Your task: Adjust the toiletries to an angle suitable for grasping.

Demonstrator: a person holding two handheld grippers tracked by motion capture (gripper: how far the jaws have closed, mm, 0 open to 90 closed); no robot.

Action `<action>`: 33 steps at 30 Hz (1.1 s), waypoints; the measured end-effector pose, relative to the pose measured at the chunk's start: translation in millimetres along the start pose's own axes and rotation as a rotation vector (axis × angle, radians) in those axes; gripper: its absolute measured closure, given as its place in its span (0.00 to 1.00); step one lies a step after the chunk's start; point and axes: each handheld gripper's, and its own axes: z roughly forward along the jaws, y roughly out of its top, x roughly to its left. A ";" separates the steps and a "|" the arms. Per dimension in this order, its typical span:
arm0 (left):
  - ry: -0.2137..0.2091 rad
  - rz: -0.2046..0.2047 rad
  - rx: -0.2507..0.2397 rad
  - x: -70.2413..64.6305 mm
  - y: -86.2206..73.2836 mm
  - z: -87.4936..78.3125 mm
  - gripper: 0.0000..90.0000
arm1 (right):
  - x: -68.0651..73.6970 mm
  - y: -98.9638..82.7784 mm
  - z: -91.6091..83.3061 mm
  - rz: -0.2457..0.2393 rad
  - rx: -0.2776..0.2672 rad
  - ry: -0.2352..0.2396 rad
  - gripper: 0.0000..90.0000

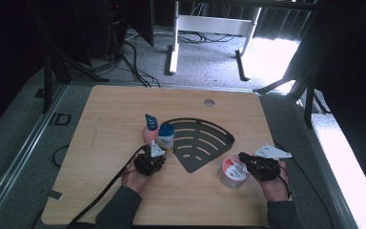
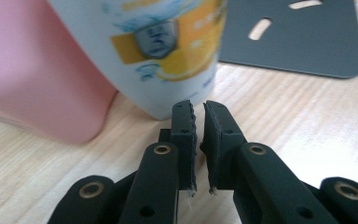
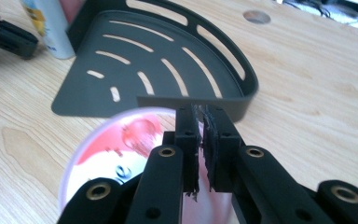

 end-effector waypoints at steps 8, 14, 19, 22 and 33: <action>-0.019 0.019 -0.010 -8.2 -0.7 -4.1 0.90 | -10.7 -10.6 -3.3 0.042 0.031 -0.012 0.95; -0.029 0.022 -0.021 -11.1 -0.7 -6.3 0.89 | -13.5 -15.1 -2.9 0.059 0.047 0.002 0.98; -0.039 0.023 -0.029 -13.2 -0.3 -6.9 0.89 | -16.7 -18.3 -7.0 0.087 0.046 0.028 0.98; -0.039 0.023 -0.031 -13.9 -0.2 -7.2 0.89 | -17.0 -21.7 -10.9 0.094 0.024 0.016 0.96; -0.062 0.026 -0.056 -18.2 1.1 -10.3 0.89 | -20.0 -27.0 -15.7 0.132 0.032 0.020 0.98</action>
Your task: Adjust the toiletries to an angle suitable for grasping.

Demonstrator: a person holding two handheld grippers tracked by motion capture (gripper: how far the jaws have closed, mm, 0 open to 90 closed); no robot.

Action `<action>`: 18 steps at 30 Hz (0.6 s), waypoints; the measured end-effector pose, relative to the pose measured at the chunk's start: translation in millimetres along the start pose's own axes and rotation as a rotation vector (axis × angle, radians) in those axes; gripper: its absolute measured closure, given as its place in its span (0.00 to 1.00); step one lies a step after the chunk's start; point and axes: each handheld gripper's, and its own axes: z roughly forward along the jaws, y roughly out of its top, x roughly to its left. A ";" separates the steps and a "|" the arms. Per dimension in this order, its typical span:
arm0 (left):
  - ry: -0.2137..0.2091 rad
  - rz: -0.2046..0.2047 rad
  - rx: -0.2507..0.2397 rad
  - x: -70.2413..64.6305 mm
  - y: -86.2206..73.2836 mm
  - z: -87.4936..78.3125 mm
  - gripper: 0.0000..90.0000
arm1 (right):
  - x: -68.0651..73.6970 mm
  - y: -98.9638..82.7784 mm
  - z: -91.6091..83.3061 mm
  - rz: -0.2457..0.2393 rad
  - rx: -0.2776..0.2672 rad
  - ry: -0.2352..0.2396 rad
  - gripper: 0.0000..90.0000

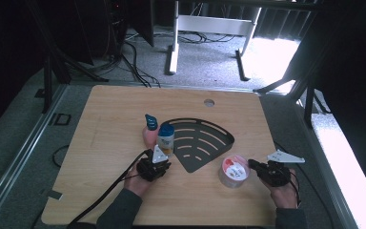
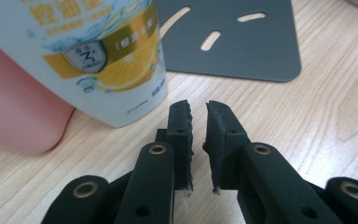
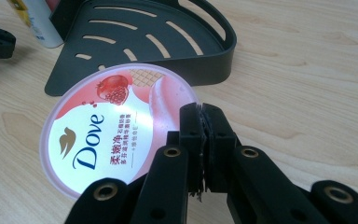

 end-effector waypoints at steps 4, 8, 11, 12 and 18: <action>-0.026 0.003 -0.023 -3.6 3.2 -3.5 0.89 | -0.9 -2.7 -0.7 0.036 -0.010 0.045 0.98; -0.067 0.019 -0.056 -9.5 7.4 -8.4 0.88 | 5.2 -1.8 2.4 0.034 -0.010 0.080 0.98; -0.103 0.028 -0.076 -15.1 10.5 -12.0 0.87 | 12.3 -0.1 5.9 0.019 -0.009 0.099 0.98; -0.117 0.027 -0.085 -16.2 11.0 -12.9 0.87 | 16.1 0.6 7.5 0.010 -0.011 0.101 0.98; -0.168 0.041 -0.109 -25.6 14.5 -16.1 0.84 | 29.8 4.7 14.0 -0.022 -0.007 0.117 0.99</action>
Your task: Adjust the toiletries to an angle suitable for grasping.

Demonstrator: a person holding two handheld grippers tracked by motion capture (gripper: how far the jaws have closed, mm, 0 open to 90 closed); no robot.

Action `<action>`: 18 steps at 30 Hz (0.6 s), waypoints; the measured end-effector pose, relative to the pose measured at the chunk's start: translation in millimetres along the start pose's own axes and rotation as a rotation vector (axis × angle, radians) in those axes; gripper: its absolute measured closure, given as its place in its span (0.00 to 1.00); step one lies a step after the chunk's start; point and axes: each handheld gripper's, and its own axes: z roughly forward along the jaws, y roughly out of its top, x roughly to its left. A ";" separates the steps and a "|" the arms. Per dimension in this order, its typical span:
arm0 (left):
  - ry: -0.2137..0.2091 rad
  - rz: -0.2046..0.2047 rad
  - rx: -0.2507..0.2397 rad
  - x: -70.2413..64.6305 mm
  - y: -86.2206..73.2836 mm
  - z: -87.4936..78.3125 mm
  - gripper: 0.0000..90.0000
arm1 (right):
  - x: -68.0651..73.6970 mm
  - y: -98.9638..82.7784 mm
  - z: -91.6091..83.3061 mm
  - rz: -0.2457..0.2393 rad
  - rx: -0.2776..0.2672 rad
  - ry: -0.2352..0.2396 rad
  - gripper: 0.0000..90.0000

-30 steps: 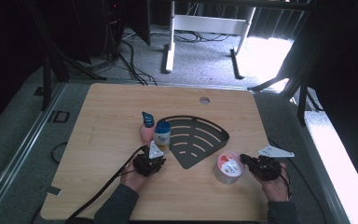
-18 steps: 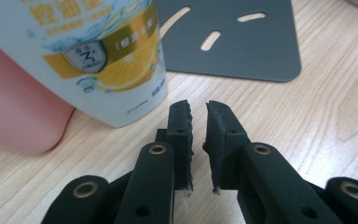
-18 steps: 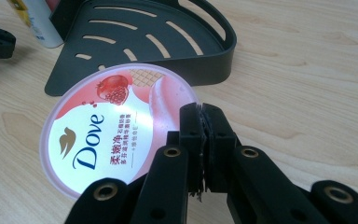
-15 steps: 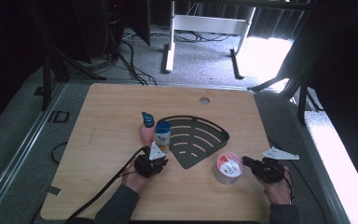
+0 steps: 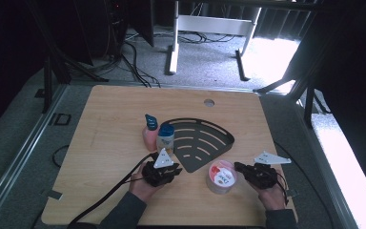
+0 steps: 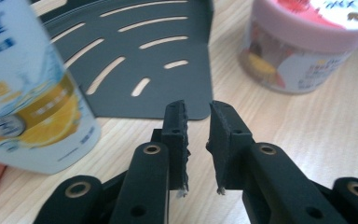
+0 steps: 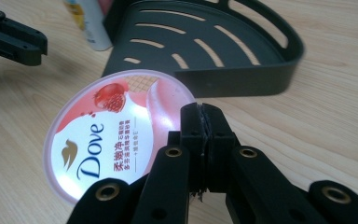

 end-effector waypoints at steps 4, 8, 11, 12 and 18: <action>-0.020 0.011 0.008 -4.3 0.3 3.4 0.80 | 12.9 4.8 9.4 -0.020 0.004 0.013 1.00; -0.050 0.033 0.014 -9.7 1.2 5.2 0.77 | 20.6 8.6 15.3 -0.036 0.009 0.018 1.00; -0.071 0.042 0.011 -12.2 1.8 4.8 0.75 | 23.6 10.0 17.5 -0.039 0.009 0.015 1.00; -0.079 0.043 0.011 -12.7 1.7 4.6 0.74 | 24.1 10.3 18.0 -0.036 0.010 0.015 1.00; -0.124 0.045 -0.005 -16.9 1.1 5.3 0.69 | 26.8 11.8 19.8 -0.021 0.014 0.015 1.00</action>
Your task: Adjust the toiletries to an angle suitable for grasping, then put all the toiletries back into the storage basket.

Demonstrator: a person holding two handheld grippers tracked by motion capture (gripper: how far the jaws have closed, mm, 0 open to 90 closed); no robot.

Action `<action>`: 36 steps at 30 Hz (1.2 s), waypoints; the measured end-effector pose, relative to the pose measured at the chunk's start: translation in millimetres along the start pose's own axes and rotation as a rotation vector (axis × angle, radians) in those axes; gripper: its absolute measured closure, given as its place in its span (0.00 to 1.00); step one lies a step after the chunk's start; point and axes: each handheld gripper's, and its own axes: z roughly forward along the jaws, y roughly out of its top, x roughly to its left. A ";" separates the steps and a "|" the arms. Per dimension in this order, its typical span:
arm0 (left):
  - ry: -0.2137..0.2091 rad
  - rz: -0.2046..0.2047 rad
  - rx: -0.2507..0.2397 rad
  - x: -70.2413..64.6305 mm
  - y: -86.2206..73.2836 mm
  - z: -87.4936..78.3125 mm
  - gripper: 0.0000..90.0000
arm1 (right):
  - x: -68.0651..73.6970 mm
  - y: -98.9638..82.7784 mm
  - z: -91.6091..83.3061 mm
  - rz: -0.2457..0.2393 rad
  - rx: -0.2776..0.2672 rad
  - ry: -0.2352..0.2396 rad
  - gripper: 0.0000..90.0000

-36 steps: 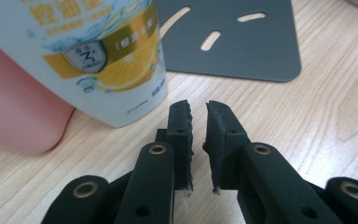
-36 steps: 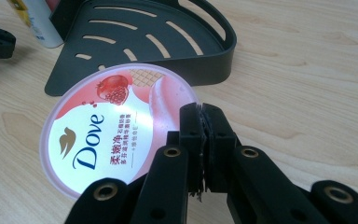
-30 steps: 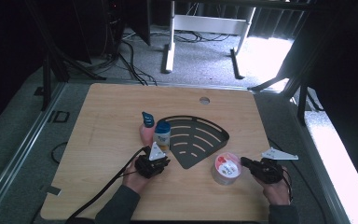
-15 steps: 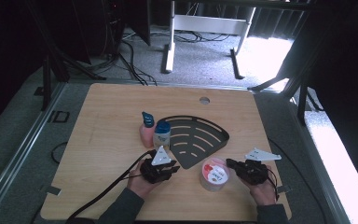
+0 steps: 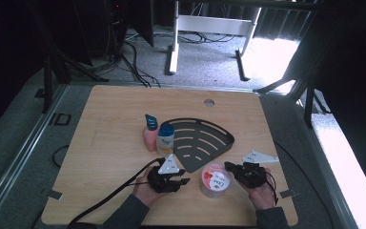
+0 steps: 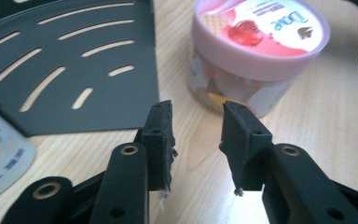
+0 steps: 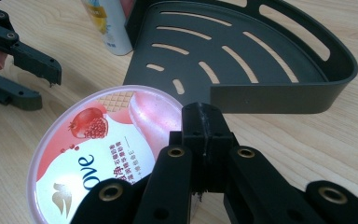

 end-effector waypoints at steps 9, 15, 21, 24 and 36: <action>-0.049 0.005 -0.017 -3.6 -1.0 3.6 0.64 | 6.9 2.0 4.5 -0.009 -0.001 0.016 1.00; -0.075 0.009 -0.021 -4.5 -1.7 4.8 0.58 | 6.3 1.7 3.8 -0.029 0.003 0.030 0.98; -0.089 0.002 -0.021 -2.3 -2.8 7.7 0.57 | -0.9 -0.2 -6.2 -0.039 0.007 0.054 0.86; -0.109 -0.015 -0.024 -3.1 -2.9 10.9 0.54 | -7.5 -3.2 -16.6 -0.038 0.003 0.051 0.77; -0.145 0.030 -0.044 -5.5 2.6 15.7 0.50 | -11.4 -29.9 -24.3 -0.102 0.067 0.074 0.59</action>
